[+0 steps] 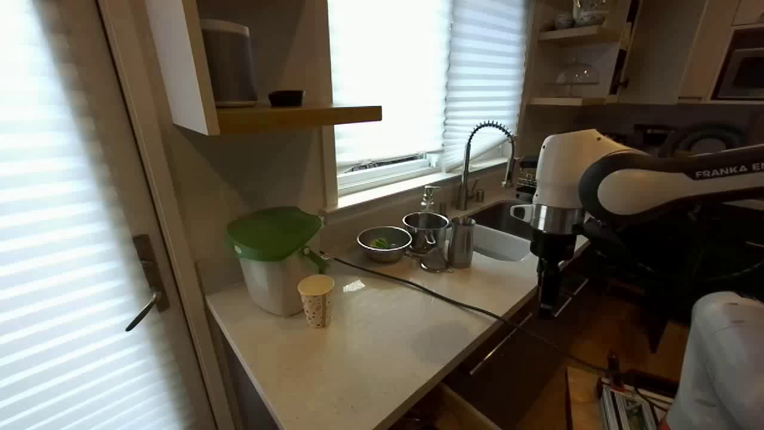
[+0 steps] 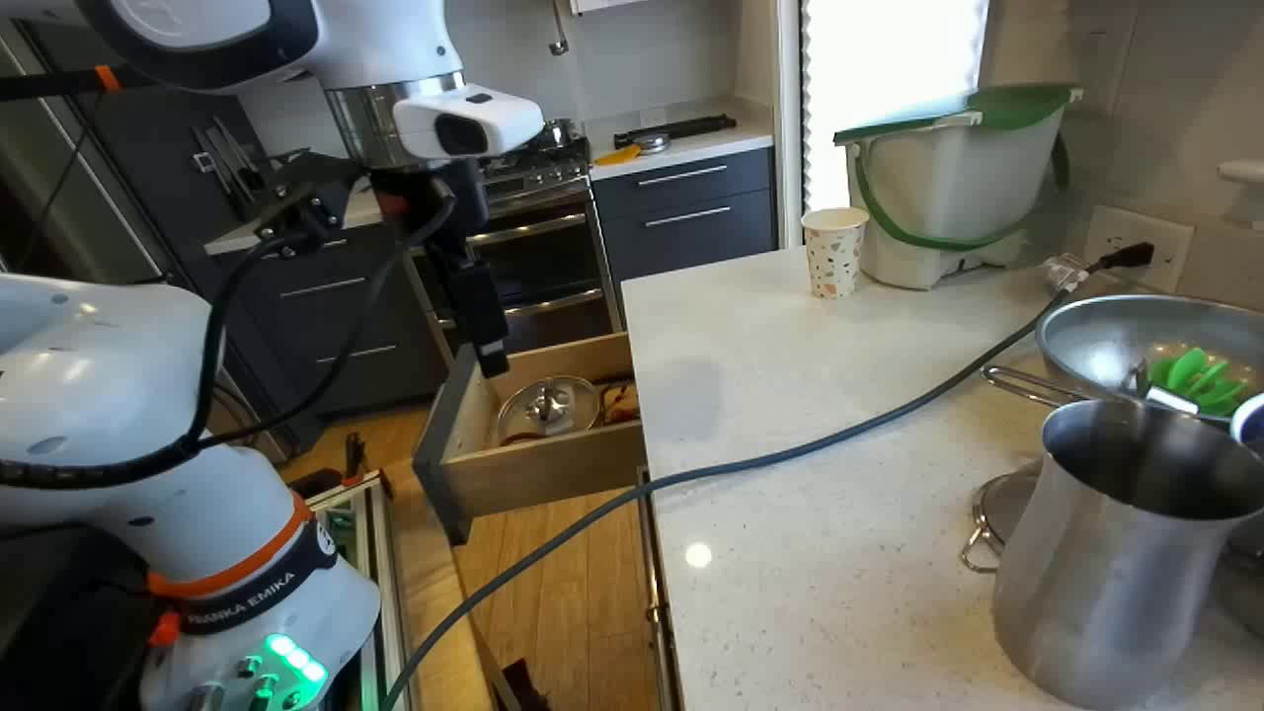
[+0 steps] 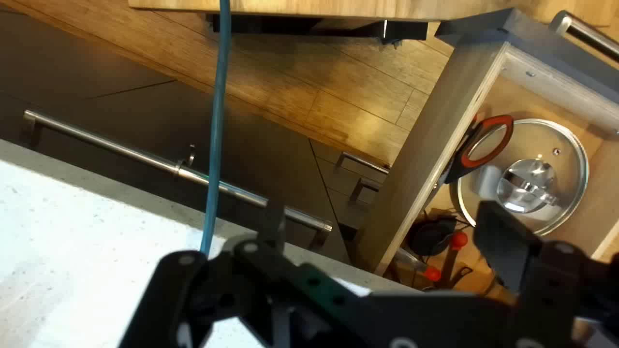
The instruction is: Pick up the glass pot lid from the open drawer and put it on the kitchen counter
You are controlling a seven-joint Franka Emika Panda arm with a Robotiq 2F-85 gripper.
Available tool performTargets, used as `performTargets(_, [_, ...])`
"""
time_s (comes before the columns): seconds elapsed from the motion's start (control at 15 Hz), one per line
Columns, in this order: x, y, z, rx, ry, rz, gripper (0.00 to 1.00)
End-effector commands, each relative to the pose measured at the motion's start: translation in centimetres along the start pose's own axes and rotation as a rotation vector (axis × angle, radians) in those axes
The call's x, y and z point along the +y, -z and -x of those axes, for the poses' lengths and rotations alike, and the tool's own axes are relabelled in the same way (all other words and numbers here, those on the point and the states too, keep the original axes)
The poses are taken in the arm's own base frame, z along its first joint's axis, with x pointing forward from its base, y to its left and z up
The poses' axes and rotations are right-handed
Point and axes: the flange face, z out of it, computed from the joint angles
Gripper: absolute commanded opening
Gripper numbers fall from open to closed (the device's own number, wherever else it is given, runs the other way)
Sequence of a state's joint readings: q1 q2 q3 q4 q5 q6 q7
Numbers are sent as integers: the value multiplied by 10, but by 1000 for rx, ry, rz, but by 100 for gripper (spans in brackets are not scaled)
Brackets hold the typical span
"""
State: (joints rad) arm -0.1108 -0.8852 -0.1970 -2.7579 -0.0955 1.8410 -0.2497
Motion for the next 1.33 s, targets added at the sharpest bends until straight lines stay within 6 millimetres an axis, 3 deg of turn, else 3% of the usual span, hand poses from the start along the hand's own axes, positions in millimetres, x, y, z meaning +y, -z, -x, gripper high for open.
performTargets(0.0, [0, -1, 0, -4, 0, -1, 100])
performTargets(0.4, [-1, -4, 1, -10, 1, -3, 100])
performTargets(0.47, [-7, -4, -7, 11, 43, -9, 100])
performTargets(0.53, [-17, -5, -16, 37, 86, -27, 100])
performTargets(0.8, [-97, -23, -60, 72, 298, -111, 100])
performTargets(1.07, [-168, -68, -85, -5, 492, -162, 100])
performTargets(1.27, [-197, -104, -99, -85, 651, -122, 100])
